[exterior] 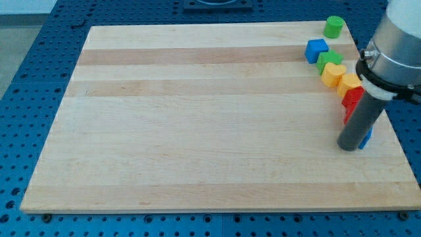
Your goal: Point your arm towards blue cube
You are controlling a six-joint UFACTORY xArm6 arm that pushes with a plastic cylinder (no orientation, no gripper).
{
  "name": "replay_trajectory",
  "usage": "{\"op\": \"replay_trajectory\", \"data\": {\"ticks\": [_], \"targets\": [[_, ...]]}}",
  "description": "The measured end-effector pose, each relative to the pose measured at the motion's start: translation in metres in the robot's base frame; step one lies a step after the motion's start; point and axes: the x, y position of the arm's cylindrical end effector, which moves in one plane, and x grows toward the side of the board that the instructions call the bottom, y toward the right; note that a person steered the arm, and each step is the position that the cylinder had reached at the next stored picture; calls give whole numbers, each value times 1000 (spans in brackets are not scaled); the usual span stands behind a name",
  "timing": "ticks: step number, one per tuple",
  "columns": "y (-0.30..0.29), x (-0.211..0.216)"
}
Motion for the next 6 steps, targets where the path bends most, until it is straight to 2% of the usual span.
{"op": "replay_trajectory", "data": {"ticks": [1, 2, 3, 6], "targets": [[-67, -4], [-132, -39], [-167, -100], [-198, -270]]}}
